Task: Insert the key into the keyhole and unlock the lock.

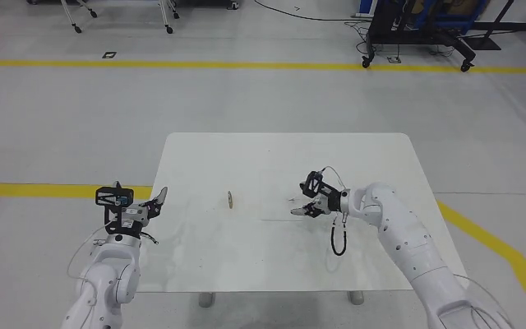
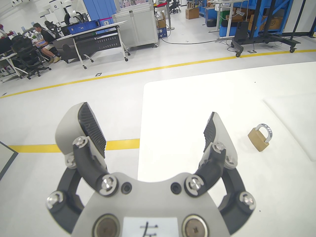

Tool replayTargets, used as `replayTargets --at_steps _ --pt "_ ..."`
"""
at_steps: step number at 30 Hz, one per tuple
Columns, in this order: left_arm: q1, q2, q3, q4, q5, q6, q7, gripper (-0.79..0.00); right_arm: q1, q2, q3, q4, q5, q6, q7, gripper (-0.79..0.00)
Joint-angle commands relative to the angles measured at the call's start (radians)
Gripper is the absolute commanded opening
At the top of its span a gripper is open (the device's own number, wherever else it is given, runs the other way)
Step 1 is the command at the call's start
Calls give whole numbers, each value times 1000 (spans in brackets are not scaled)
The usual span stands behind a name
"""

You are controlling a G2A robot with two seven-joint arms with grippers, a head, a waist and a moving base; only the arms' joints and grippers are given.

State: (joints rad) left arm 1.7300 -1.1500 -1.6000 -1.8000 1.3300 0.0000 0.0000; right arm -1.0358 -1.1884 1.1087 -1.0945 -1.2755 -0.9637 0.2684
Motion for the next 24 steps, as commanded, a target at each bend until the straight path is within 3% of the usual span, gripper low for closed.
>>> replayTargets --at_steps 1,3,6,12,17,20,21,24 --pt "0 0 0 0 0 0 0 0 24 -3 -23 18 -40 1 -22 -369" --pt "0 0 0 0 0 0 0 0 42 -7 -48 24 -102 39 -46 -425" --pt "0 0 0 0 0 0 0 0 55 -14 -89 35 -174 78 -97 -443" --pt "0 0 0 0 0 0 0 0 101 -25 -150 80 -261 89 -131 -360" --pt "0 0 0 0 0 0 0 0 133 -35 -182 107 -291 111 -127 -465" --pt "0 0 0 0 0 0 0 0 145 -39 -197 116 -306 124 -124 -640" --pt "0 0 0 0 0 0 0 0 148 -40 -200 119 -306 126 -126 -785" --pt "0 0 0 0 0 0 0 0 156 -42 -206 125 -307 128 -129 -785"
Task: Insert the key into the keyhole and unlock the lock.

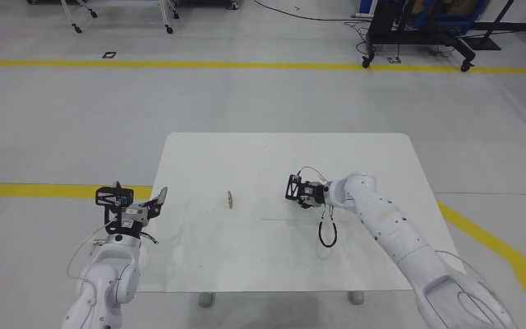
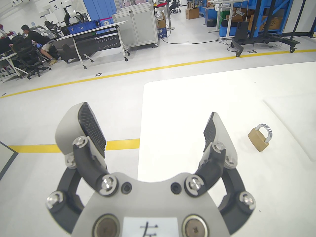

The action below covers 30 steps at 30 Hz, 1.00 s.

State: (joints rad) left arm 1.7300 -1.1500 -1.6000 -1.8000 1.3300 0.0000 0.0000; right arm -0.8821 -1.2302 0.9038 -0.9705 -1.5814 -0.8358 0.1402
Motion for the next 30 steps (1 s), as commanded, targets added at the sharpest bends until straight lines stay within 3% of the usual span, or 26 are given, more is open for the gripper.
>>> replayTargets --at_steps 1,20,30 --pt "0 0 0 0 0 0 0 0 4 0 -2 2 -3 2 -2 -785" --pt "0 0 0 0 0 0 0 0 -23 38 41 -57 -34 -108 -87 -785" --pt "0 0 0 0 0 0 0 0 -23 38 41 -57 -34 -108 -87 -785"
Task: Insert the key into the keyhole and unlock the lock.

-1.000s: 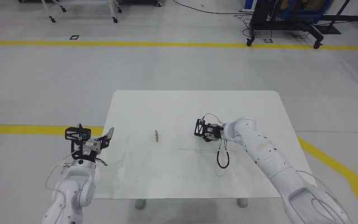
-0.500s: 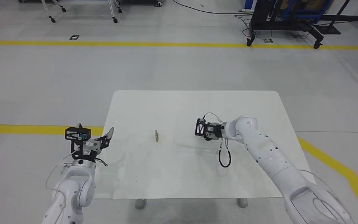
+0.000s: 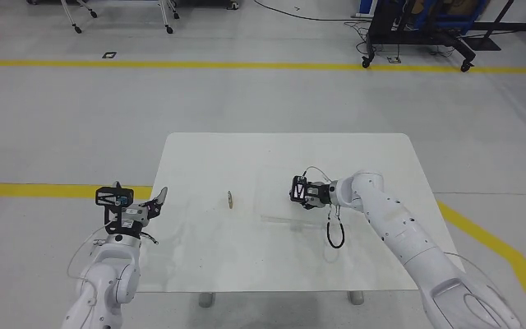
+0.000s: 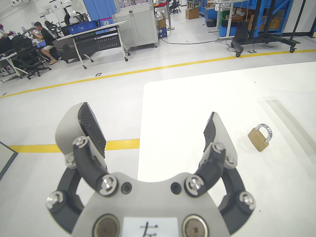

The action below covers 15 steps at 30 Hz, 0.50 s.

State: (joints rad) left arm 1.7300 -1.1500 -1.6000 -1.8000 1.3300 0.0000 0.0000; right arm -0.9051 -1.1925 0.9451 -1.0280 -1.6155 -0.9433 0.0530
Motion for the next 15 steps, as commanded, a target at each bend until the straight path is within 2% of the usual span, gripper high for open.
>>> replayTargets --at_steps 1,6,8,10,15 --pt "0 0 0 0 0 0 0 0 0 0 0 0 0 0 0 -785" --pt "-1 0 12 -12 17 -15 -1 0 0 0 0 0 0 0 0 -785" --pt "-5 -1 64 -43 33 -84 -39 0 0 0 0 0 0 0 0 -785" --pt "-22 0 118 -64 66 -166 -127 0 0 0 0 0 0 0 0 -785" --pt "-26 0 125 -67 73 -171 -135 0 0 0 0 0 0 0 0 -785"
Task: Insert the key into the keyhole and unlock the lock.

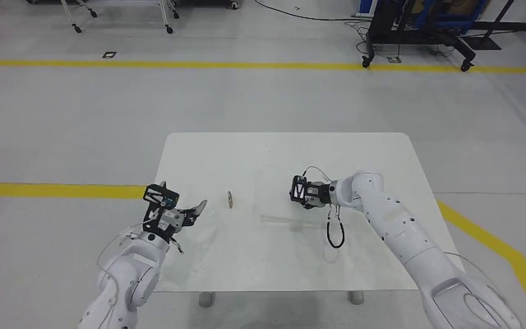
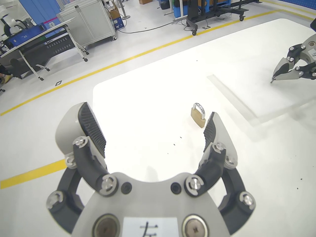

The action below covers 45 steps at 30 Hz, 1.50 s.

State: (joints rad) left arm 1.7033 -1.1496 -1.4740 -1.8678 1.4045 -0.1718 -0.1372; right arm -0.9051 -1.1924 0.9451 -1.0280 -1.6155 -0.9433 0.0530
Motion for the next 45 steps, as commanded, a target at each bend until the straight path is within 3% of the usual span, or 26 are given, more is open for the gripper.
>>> replayTargets --at_steps 1,7,9,14,21,27,35,45 --pt "0 0 -1 0 -1 1 2 0 0 0 0 0 0 0 0 -785" --pt "-16 0 9 0 -6 -34 -21 0 0 0 0 0 0 0 0 -785" --pt "-42 3 40 -2 31 -104 -55 0 -12 0 -6 -17 -2 10 -7 -785" --pt "-133 -5 168 11 141 -158 -145 0 -15 -3 -28 -31 -1 -5 -16 -785" --pt "-278 -37 382 84 237 -146 -228 0 3 -6 -42 -1 6 -20 -54 -785" --pt "-361 -68 504 178 255 -89 -274 0 11 -5 -49 23 4 -22 -78 -785" --pt "-429 -107 604 298 269 16 -318 0 22 -7 -64 45 3 -30 -101 -785" --pt "-485 -138 657 410 278 52 -326 0 27 5 -60 62 7 -69 -158 -785"
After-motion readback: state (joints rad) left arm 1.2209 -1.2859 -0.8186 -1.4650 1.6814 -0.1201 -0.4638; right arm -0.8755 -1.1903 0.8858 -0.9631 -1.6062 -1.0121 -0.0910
